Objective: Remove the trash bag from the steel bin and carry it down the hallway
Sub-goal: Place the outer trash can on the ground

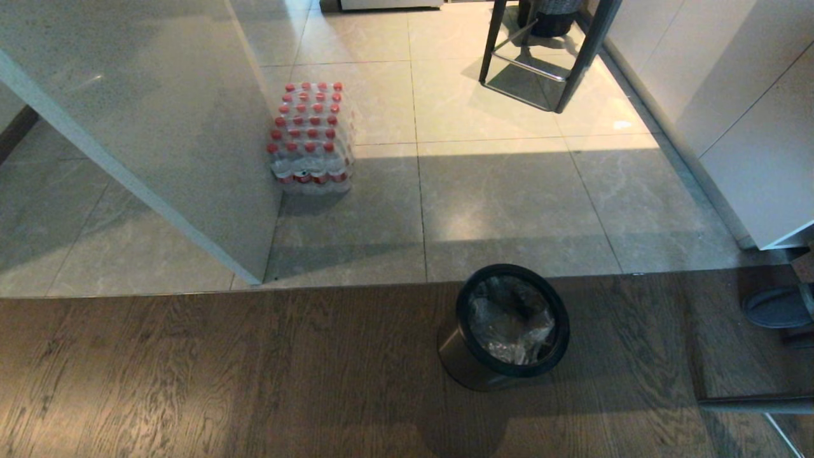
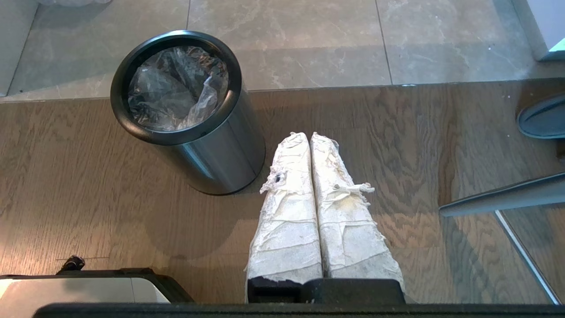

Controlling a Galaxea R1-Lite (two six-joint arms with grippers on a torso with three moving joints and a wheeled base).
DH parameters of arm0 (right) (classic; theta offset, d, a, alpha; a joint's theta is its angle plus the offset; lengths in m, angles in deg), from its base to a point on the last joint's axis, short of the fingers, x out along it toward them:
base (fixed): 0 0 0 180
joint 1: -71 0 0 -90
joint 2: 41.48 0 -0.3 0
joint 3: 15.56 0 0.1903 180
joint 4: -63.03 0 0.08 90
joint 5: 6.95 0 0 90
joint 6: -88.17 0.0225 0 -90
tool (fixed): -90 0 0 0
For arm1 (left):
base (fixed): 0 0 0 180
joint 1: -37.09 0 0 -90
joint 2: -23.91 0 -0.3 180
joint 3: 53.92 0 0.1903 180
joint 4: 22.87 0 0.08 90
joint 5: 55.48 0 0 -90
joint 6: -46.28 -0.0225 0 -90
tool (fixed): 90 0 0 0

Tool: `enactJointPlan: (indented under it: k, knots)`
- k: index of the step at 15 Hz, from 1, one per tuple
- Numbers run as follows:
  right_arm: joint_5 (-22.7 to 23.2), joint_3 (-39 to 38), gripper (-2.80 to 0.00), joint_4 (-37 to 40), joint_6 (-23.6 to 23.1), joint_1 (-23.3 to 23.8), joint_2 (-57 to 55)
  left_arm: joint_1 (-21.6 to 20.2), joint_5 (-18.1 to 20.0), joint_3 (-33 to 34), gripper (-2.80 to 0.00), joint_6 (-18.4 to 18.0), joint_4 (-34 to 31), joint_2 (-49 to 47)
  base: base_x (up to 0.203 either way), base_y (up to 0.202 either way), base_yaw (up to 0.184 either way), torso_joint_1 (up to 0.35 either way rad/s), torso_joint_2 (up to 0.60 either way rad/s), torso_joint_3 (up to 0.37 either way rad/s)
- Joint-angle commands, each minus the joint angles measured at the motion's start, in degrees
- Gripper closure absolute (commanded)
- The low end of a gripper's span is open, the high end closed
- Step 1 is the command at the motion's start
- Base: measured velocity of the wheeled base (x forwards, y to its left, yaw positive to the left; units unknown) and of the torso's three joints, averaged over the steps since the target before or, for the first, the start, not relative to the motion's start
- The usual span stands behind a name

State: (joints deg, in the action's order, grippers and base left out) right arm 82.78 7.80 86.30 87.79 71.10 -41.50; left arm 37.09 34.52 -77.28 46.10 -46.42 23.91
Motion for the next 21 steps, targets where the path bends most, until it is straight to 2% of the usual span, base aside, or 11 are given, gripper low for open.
enactJointPlan:
  k: [1, 21]
  knots:
    - [0.0, -0.1, 0.00, 0.0, -0.1, 0.0, 0.0, 0.0, 0.0, 0.0, 0.00, 0.0, 0.0, 0.0, 0.000, 0.000, 0.000, 0.000, 0.00, 0.000]
    - [0.2, -0.1, 0.00, -0.2, -0.6, 0.0, 0.0, 0.0, 0.0, 0.0, 0.00, -0.7, 0.0, 0.0, 0.000, 0.000, 0.000, 0.000, 0.00, -0.011]
